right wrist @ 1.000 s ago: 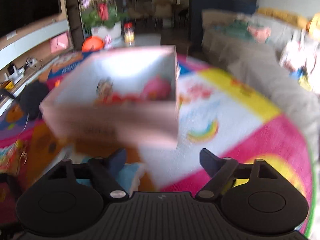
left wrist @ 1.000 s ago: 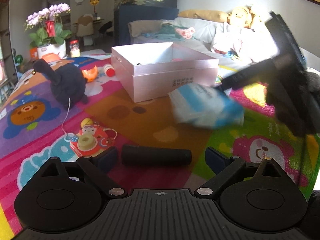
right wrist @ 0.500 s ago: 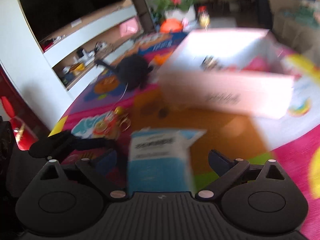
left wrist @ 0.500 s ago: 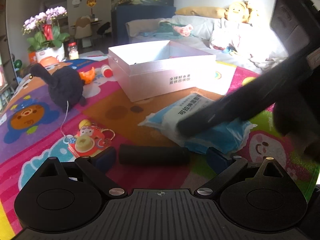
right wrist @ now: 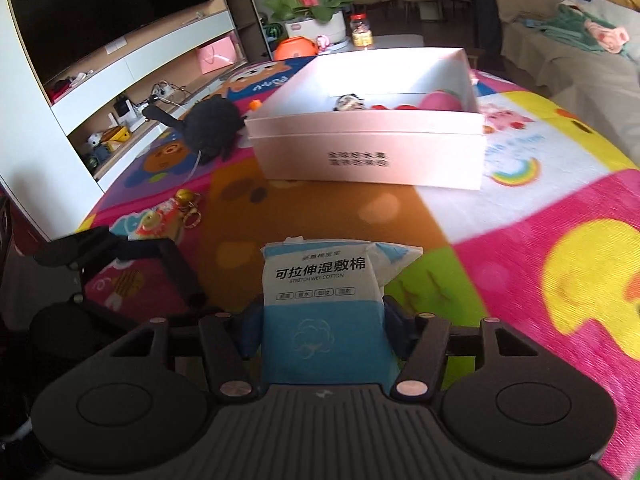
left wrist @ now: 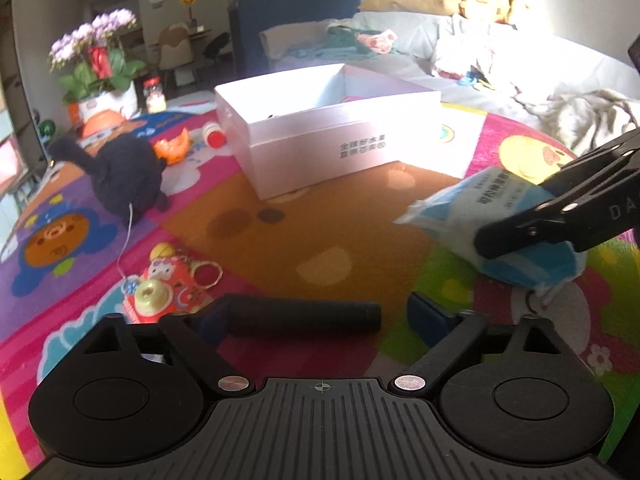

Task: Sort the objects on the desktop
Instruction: 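Grasp the blue-and-white wipes bag with the right tool while the left tool grasps the black foam handle, then carry the wipes bag and foam handle over the box and release both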

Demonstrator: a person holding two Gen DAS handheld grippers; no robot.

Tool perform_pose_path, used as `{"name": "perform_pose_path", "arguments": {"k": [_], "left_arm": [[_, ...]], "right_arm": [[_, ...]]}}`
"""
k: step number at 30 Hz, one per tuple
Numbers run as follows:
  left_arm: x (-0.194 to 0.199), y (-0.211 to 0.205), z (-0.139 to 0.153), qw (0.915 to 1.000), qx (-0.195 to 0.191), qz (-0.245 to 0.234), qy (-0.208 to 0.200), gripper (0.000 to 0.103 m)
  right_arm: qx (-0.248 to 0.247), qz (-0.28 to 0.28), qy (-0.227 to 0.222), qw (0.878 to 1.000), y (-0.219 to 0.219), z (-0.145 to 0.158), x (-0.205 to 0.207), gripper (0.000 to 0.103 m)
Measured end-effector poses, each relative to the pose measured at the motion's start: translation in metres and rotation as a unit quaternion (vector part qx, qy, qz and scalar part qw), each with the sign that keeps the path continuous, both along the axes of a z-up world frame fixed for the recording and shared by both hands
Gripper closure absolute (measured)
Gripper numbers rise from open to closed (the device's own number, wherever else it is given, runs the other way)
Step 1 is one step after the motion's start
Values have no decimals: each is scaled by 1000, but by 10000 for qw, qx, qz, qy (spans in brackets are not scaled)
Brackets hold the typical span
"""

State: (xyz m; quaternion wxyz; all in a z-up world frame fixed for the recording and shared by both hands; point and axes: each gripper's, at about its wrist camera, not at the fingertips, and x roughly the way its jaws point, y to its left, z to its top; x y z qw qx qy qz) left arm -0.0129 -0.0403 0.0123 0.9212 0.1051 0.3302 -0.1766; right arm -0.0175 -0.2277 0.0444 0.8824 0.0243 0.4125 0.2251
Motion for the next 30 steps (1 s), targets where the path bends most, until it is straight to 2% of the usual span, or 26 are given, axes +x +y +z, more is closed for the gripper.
{"name": "perform_pose_path", "arguments": {"k": [1, 2, 4, 7, 11, 16, 18, 19, 20, 23, 30], "left_arm": [[-3, -3, 2, 10000, 35, -39, -8, 21], [-5, -5, 3, 9999, 84, -89, -15, 23], [-11, -10, 10, 9996, 226, -158, -90, 23], [-14, -11, 36, 9990, -36, -310, -335, 23], [2, -15, 78, 9933, -60, -250, -1128, 23], [53, -33, 119, 9815, -71, -155, -1907, 23], [78, -43, 128, 9763, -122, -88, -2159, 15], [89, -46, 130, 9754, -87, -55, -2202, 4], [98, -46, 130, 9754, -106, -6, -2204, 5], [102, -30, 119, 9825, -414, 105, -1813, 4], [46, 24, 44, 9952, -430, 335, -815, 3]], "right_arm": [[-73, -20, -36, 10000, -2, 1, -4, 44], [-151, -34, -76, 9999, -3, 2, -7, 46], [-205, -42, -183, 9996, -9, 8, -16, 47], [22, -142, -416, 9990, -24, 25, -26, 48], [482, -392, -957, 9935, -46, 58, -32, 48], [610, -492, -1442, 9864, -54, 80, -29, 48], [604, -505, -1515, 9853, -53, 85, -24, 48], [580, -530, -1541, 9849, -53, 87, -21, 48], [549, -551, -1559, 9847, -52, 88, -19, 48], [439, -571, -1605, 9844, -53, 91, -15, 48], [407, -792, -1451, 9854, -58, 91, 14, 48]]}}
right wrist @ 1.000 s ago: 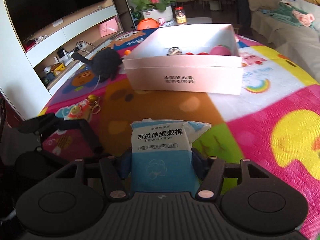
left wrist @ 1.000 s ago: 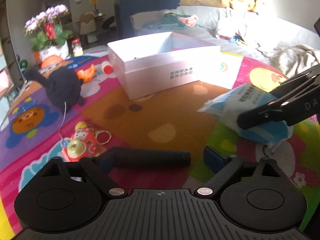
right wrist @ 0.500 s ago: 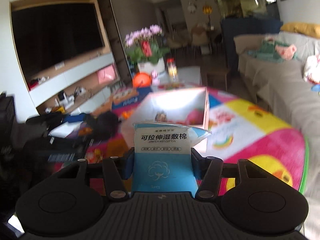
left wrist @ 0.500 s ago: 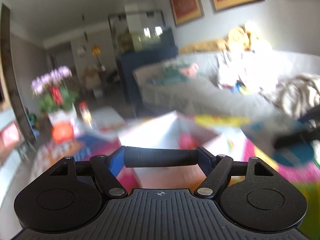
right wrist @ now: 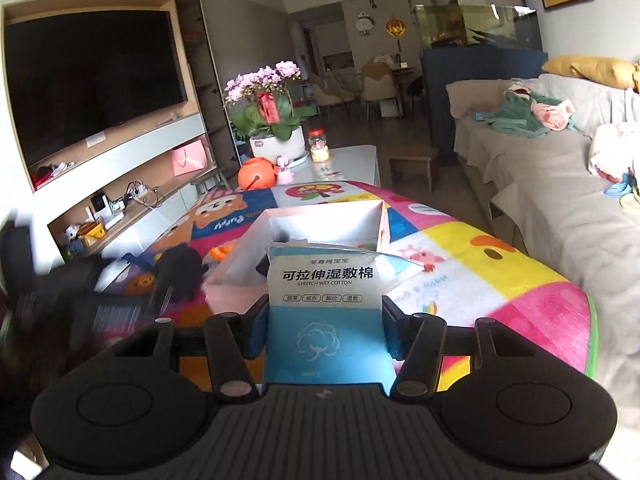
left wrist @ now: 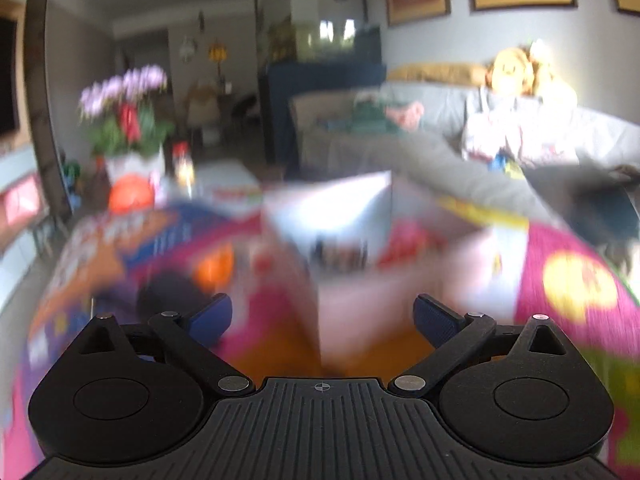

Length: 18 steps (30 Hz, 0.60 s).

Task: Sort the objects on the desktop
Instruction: 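Carry the wipes bag and foam handle over the box and release both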

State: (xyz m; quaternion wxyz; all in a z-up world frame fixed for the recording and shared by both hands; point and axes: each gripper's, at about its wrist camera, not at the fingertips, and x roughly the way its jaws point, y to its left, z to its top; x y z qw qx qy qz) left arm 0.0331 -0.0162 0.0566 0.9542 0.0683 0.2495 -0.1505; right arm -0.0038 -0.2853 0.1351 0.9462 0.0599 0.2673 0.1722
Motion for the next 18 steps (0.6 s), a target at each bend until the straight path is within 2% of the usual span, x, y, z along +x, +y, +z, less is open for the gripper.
{"name": "perform_pose_path", "arguments": {"k": [5, 9, 11, 12, 16, 18], "left_arm": [[-36, 25, -28, 9994, 145, 93, 310, 2], [-47, 40, -29, 9989, 234, 273, 300, 2], [-49, 49, -27, 9985, 216, 415, 276, 1], [-50, 53, -24, 9983, 184, 476, 270, 1], [-52, 74, -27, 9970, 34, 710, 302, 0], [-50, 78, -29, 9965, -19, 766, 339, 0]], "right_arm": [[76, 95, -110, 9999, 24, 18, 65, 48], [-233, -43, -70, 9997, 57, 25, 131, 46], [-460, -198, -59, 9987, 69, 20, 159, 28], [-497, -315, -21, 9983, 72, 18, 169, 28], [-292, -451, 159, 9984, 68, 10, 176, 28], [-363, -493, 167, 9980, 68, 7, 174, 28]]}}
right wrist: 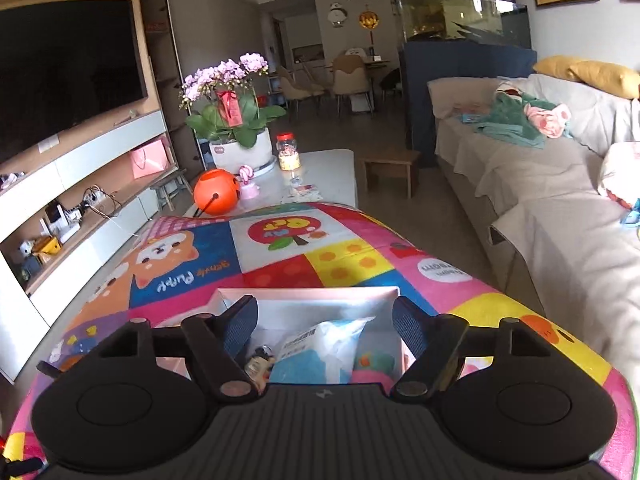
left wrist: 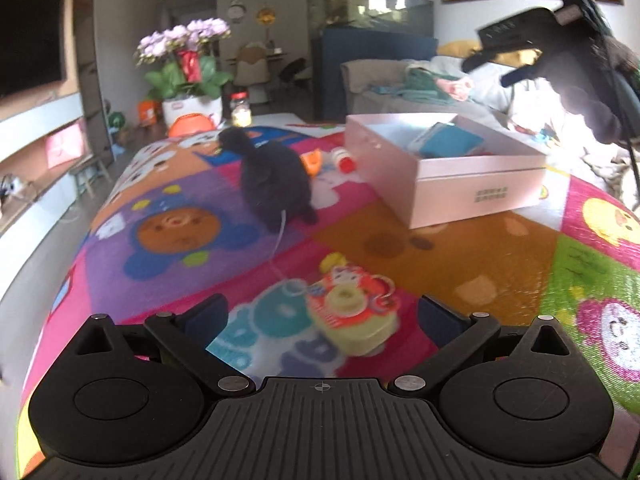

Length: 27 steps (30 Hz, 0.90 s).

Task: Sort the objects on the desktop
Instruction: 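Carry the wipes bag and foam handle over the box and release both, then grasp the pink Hello Kitty keychain with the right tool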

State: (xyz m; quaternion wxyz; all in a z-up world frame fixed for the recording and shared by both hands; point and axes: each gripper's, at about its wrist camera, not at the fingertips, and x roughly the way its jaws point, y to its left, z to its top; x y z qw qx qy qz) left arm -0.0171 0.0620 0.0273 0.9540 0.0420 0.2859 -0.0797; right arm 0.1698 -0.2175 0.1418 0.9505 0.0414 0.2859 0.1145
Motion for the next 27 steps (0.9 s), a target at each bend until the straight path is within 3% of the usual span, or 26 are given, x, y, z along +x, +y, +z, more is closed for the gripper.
{"name": "perform_pose_path", "arguments": {"k": [3, 5, 9, 10, 13, 16, 19, 21, 24, 26, 27], "left_arm": [[2, 4, -3, 9999, -136, 51, 35, 0], [0, 7, -2, 9998, -190, 69, -40, 0], [-4, 18, 6, 9990, -124, 355, -245, 0], [-5, 24, 9, 9981, -89, 530, -313, 0], [-7, 50, 20, 9921, -116, 1147, -489, 0], [-9, 71, 27, 9863, -233, 1549, -520, 0], [-14, 77, 30, 9849, -260, 1635, -512, 0], [-17, 75, 30, 9866, -253, 1536, -481, 0], [-17, 68, 28, 9894, -201, 1376, -411, 0], [-14, 63, 26, 9905, -197, 1310, -360, 0], [-13, 60, 26, 9911, -197, 1269, -354, 0]], "right_arm": [[-382, -27, 35, 9993, 8, -8, -1, 38], [-497, 33, 199, 9986, 15, -11, -2, 57], [-362, 817, 376, 9953, 48, -15, -28, 56], [-413, 1136, 341, 9921, 62, -17, -42, 53], [-381, 2260, 349, 9727, 103, -29, -89, 16], [-712, 3263, 355, 9419, 146, -54, -138, 12], [-1328, 3627, 54, 9224, 179, -85, -165, 12], [-1326, 3528, 222, 9260, 190, -99, -162, 17], [-1098, 3279, 593, 9364, 189, -109, -145, 36], [-1024, 3116, 588, 9429, 182, -110, -142, 61], [-968, 3063, 620, 9450, 175, -107, -141, 62]]}}
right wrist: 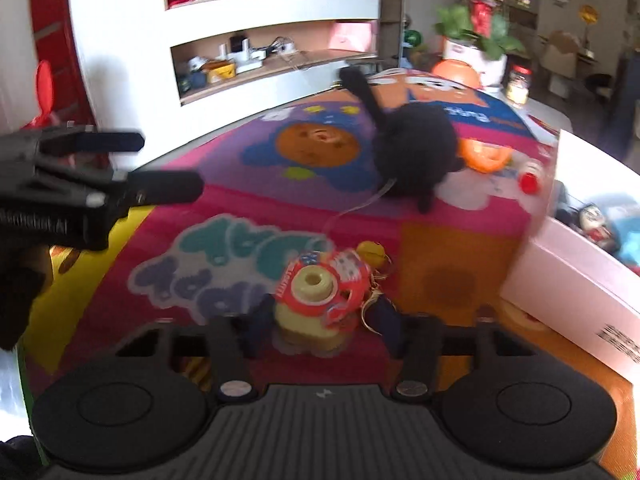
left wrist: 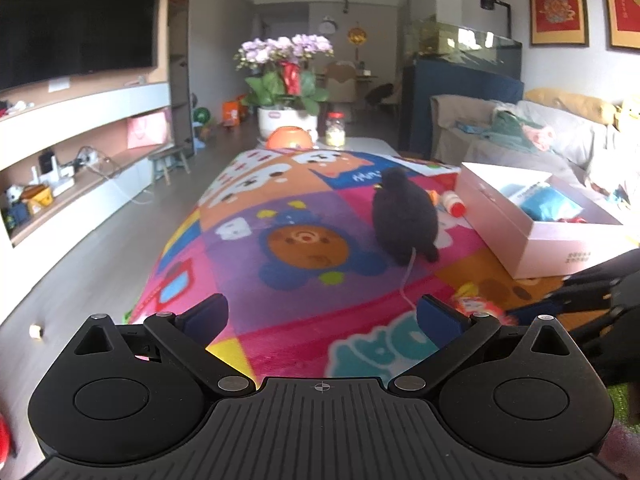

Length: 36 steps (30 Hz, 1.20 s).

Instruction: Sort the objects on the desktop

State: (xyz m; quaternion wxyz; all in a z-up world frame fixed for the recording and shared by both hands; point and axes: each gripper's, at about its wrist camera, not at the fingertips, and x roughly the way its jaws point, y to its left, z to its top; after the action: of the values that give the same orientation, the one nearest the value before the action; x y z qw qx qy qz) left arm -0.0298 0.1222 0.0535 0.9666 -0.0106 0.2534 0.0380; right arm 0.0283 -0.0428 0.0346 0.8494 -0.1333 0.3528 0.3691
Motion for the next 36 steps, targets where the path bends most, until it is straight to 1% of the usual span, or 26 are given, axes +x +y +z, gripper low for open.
{"name": "perform_pose_path", "arguments": {"k": [2, 3, 5, 8, 10, 13, 15, 17, 19, 21, 23, 24, 26, 28, 30, 32, 34, 36], "left_arm": [[2, -6, -1, 10000, -1, -94, 2, 0], [4, -9, -1, 9999, -10, -135, 19, 0], [12, -16, -3, 9997, -8, -230, 72, 0], [29, -33, -5, 9991, 7, -423, 101, 0], [40, -44, -6, 9985, -22, -534, 77, 0], [52, -62, -11, 9977, -29, -669, 71, 0], [56, -69, -18, 9971, -66, -747, 154, 0], [58, -72, -26, 9965, -73, -787, 260, 0], [56, -69, -33, 9963, -151, -785, 320, 0], [54, -61, -36, 9961, -341, -744, 343, 0], [51, -52, -34, 9957, -607, -668, 186, 0], [50, -48, -35, 9951, -736, -638, 174, 0], [50, -42, -35, 9935, -952, -604, 140, 0], [49, -38, -35, 9921, -1112, -575, 85, 0], [48, -36, -35, 9914, -1196, -531, 44, 0], [48, -35, -35, 9907, -1249, -532, 22, 0], [48, -34, -34, 9902, -1288, -548, 17, 0], [47, -33, -34, 9896, -1317, -578, 11, 0]], "right_arm": [[160, -152, 89, 9997, -25, 7, 0, 62], [214, -256, 45, 9994, -39, 9, -5, 62], [213, -599, -134, 9979, -70, 15, -11, 62], [142, -1201, -210, 9924, -113, 18, -12, 62], [115, -1486, -259, 9885, -132, 24, -12, 62], [309, -1519, -475, 9868, -139, 46, -7, 61], [411, -1373, -647, 9876, -129, 64, 3, 58], [515, -1234, -631, 9890, -113, 81, 25, 56], [695, -1130, -242, 9909, -91, 95, 60, 56], [877, -1130, 312, 9892, -67, 102, 103, 56], [833, -1317, 595, 9860, -44, 106, 143, 57], [729, -1412, 655, 9851, -30, 104, 163, 58], [410, -1746, 679, 9814, -5, 94, 200, 72], [46, -1909, 832, 9781, 16, 74, 230, 78], [-220, -2016, 990, 9742, 30, 59, 250, 78], [-491, -2089, 965, 9719, 41, 46, 262, 78], [-761, -2067, 971, 9706, 51, 35, 269, 78], [-960, -2012, 1037, 9693, 57, 27, 270, 81]]}}
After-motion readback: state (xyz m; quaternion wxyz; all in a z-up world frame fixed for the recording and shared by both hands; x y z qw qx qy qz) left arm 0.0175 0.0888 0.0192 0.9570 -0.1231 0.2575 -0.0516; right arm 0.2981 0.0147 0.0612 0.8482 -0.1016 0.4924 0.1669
